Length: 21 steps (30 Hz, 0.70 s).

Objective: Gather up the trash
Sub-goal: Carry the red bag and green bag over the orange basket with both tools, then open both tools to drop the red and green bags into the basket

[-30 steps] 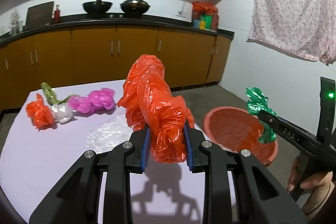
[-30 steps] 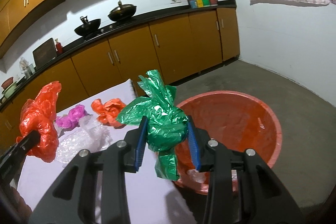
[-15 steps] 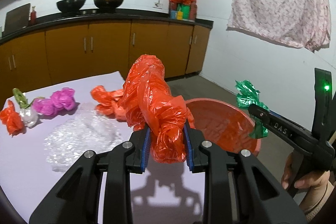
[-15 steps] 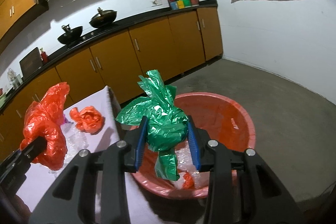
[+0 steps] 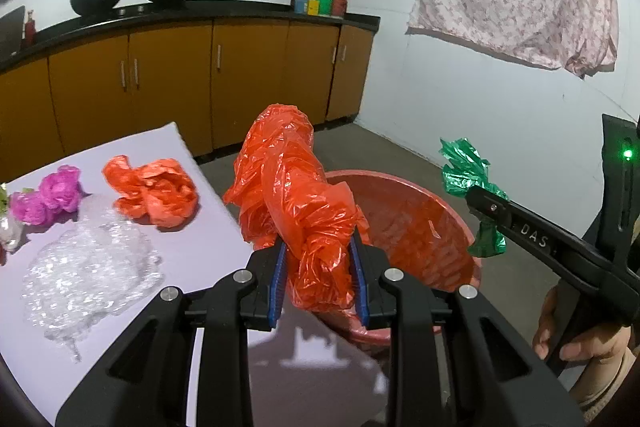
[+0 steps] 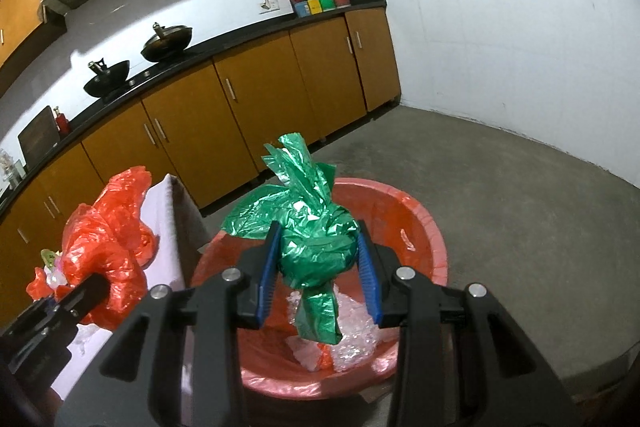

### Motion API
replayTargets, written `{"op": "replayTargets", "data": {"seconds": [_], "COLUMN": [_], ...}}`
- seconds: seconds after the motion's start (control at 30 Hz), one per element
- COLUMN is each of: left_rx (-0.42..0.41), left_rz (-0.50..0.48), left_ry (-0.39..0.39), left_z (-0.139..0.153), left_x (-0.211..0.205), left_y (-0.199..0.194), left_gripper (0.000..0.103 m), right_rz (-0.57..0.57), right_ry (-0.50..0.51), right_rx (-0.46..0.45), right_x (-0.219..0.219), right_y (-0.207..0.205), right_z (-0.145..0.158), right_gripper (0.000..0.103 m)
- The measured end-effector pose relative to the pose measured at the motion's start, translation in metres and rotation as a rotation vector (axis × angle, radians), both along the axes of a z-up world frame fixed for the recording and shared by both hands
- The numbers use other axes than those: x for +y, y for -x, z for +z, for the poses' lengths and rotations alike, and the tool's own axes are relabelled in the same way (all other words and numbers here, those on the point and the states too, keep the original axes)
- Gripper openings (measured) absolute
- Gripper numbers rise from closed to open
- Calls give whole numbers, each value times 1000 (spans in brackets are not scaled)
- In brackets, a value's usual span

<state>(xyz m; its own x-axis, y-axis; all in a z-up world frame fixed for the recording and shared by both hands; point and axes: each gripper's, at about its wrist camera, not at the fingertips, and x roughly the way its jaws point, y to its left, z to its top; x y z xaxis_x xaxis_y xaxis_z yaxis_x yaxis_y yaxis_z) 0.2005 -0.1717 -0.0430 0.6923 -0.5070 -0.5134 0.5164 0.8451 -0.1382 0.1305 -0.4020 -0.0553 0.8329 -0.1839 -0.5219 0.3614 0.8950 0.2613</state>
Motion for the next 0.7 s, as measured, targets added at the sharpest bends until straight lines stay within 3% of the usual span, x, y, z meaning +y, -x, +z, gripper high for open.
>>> {"op": "replayTargets", "data": {"seconds": [0.47,0.53,0.7], "left_rx": [61,68,84], "left_rz": [-61,-69,-51], "left_ry": [-18,-18,-16], "left_z": [-16,-19,-25], "left_x": [-34,-36,-29], "left_y": [-18,-19,-20], "left_gripper": [30,42,50], "right_rz": [-24,-20,-30], "right_ry": [-42,-56,-67], "right_rx": [-8,-12,-2], "right_x": [-22,-25,-29], "right_y": [-19,-20,-15], "right_z": [-12,-13,-21], "right_gripper": [39,44,52]}}
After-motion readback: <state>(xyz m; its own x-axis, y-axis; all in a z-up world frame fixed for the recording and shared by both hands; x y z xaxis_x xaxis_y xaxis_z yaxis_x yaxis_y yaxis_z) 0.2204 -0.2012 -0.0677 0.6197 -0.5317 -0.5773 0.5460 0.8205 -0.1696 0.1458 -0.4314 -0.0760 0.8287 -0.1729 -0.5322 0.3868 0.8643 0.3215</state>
